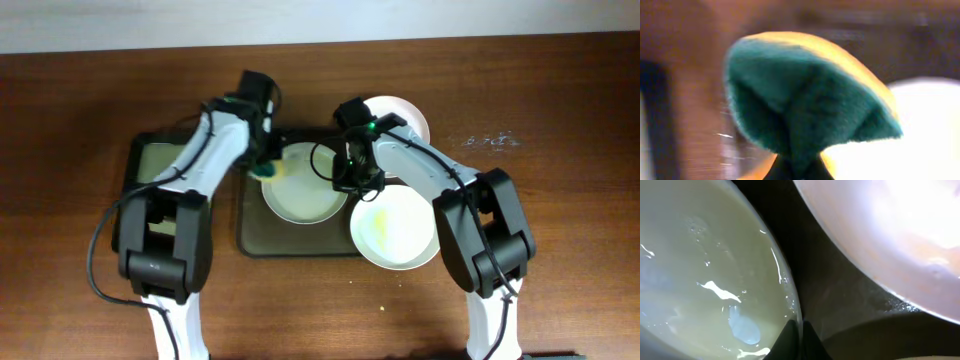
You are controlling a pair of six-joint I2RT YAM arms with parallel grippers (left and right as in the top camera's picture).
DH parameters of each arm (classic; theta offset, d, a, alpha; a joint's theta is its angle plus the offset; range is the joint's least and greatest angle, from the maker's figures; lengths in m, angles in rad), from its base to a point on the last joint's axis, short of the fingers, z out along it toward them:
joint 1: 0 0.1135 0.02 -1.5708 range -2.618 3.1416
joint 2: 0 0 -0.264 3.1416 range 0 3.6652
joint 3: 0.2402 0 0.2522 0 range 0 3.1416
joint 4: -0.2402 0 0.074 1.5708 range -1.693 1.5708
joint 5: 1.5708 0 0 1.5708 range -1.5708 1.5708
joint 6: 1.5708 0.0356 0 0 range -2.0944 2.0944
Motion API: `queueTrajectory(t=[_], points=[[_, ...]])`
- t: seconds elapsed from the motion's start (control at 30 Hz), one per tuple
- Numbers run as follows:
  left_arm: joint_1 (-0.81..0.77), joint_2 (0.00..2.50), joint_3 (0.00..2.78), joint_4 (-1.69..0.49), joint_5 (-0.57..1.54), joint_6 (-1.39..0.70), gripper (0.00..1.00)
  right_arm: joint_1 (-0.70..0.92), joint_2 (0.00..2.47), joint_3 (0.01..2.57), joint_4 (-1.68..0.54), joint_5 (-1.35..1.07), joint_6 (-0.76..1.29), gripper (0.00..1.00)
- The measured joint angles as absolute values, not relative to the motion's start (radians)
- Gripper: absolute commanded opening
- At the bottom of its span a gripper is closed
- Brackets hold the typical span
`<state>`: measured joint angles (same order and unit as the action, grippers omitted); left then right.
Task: Clean dirty plates on tray and stack at the side
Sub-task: 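Carry the plate right with right gripper and set it on the rack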
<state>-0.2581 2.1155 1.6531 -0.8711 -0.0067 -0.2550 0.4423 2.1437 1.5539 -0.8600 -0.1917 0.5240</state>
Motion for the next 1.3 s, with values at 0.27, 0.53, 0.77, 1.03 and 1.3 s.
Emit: queueTrajectory(t=[0.27,0.53,0.77,1.03,1.3], points=[[-0.197,2.121,1.842,-1.176,0.046,-0.195,0.00,0.442,2.136,1.552,-0.876,-0.199,0.453,0.04],[-0.197,2.121,1.842,-1.172,0.063,-0.179,0.00,0.591,1.835,1.539,-0.954,0.127,0.390,0.04],[-0.097,2.121,1.842,-1.144,0.062,-0.179,0.00,0.798,1.820,1.538,-1.018,0.691,0.425,0.04],[-0.078,2.121,1.842,-1.143,0.059,-0.179,0.00,0.984,1.820,1.538,-1.015,1.230,0.438,0.04],[-0.078,2.121,1.842,-1.144,0.059,-0.179,0.00,0.997,1.820,1.538,-0.998,1.327,0.449,0.04]])
